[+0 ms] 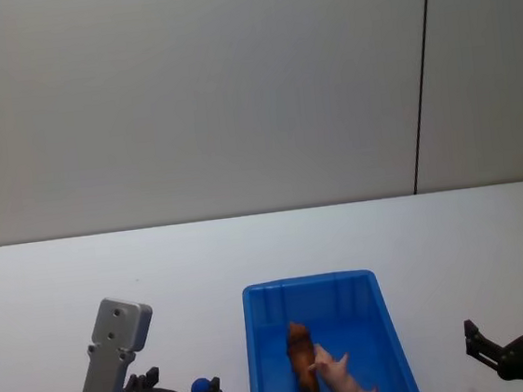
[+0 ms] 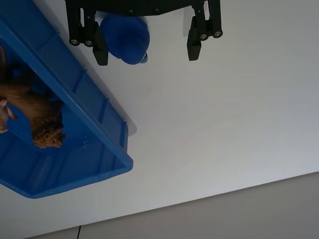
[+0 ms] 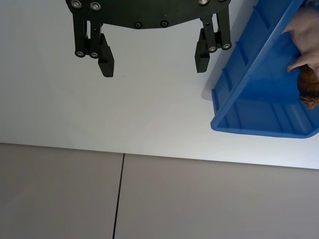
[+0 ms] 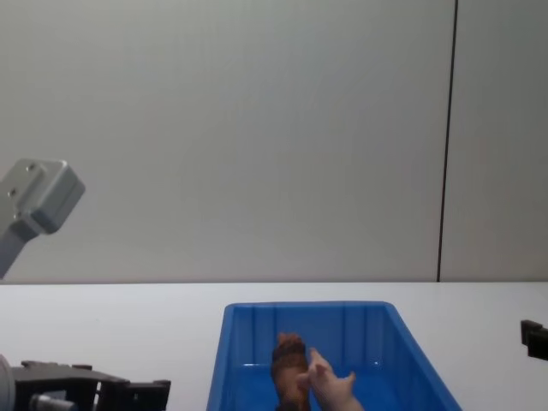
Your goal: Pick up the two dolls from the table and place them into the box.
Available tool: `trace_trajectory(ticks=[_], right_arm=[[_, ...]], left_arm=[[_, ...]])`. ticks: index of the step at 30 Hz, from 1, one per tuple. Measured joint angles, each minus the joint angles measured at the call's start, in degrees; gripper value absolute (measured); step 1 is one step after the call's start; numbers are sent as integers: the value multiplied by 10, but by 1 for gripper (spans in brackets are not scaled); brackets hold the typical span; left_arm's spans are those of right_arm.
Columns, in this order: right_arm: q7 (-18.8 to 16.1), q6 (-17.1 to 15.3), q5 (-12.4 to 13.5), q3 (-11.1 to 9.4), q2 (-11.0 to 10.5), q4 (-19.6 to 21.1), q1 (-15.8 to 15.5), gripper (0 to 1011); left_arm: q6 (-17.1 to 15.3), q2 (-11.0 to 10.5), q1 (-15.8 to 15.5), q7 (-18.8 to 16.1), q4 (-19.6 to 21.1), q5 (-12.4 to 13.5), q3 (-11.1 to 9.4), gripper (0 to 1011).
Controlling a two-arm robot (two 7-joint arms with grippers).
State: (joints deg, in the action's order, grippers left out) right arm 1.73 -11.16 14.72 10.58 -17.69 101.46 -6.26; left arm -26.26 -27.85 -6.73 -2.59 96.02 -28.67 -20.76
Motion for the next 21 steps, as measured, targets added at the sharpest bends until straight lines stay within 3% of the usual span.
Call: trace_trajectory(ticks=[9, 16, 21], right_arm=[[0, 0, 0, 0, 0, 0, 0, 1001], [0, 0, 0, 0, 0, 0, 0, 1001], [0, 0, 0, 0, 0, 0, 0, 1001]], left_arm=[[-4, 8, -5, 16, -14, -1, -2, 1001], [-8, 13, -10, 29, -23, 12, -5, 860], [-9, 17, -14, 38, -31, 24, -8, 672]])
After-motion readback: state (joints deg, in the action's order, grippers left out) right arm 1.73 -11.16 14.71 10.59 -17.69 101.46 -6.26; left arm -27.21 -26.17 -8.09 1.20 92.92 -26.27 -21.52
